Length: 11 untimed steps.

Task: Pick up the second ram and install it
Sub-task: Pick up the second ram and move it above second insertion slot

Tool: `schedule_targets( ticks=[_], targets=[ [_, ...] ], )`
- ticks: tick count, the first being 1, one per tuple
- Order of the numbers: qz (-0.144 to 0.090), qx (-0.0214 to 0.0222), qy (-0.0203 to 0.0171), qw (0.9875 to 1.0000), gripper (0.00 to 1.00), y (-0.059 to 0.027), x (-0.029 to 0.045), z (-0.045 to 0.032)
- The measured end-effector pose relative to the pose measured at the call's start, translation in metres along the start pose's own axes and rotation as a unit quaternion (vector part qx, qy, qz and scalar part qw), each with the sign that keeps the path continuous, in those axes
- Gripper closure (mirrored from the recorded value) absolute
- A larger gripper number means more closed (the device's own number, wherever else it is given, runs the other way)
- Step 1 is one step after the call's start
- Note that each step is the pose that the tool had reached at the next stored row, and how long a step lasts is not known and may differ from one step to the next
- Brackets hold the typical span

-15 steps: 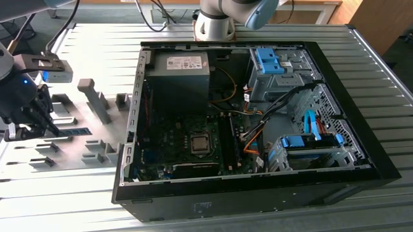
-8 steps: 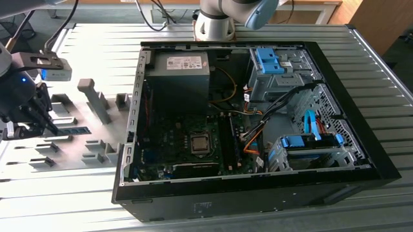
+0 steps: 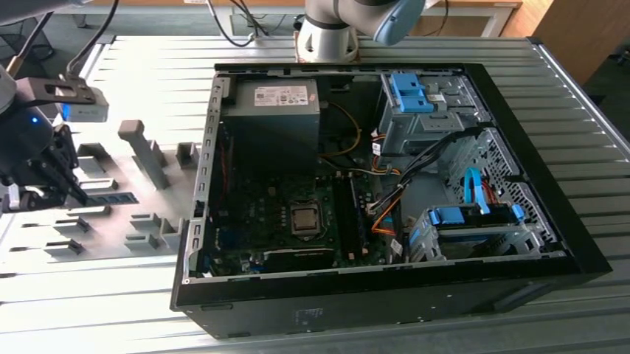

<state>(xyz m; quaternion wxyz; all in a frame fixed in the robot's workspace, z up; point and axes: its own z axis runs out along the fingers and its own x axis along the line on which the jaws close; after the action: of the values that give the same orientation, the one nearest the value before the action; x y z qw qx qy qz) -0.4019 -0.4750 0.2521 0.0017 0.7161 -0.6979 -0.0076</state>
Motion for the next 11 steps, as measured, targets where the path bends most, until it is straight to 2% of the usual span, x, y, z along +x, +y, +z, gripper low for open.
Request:
schedule_targets(
  ticks=[11],
  targets=[
    [0.000, 0.0000, 0.0000, 1.0000, 0.86, 0.0000, 0.0000, -0.0036]
  ],
)
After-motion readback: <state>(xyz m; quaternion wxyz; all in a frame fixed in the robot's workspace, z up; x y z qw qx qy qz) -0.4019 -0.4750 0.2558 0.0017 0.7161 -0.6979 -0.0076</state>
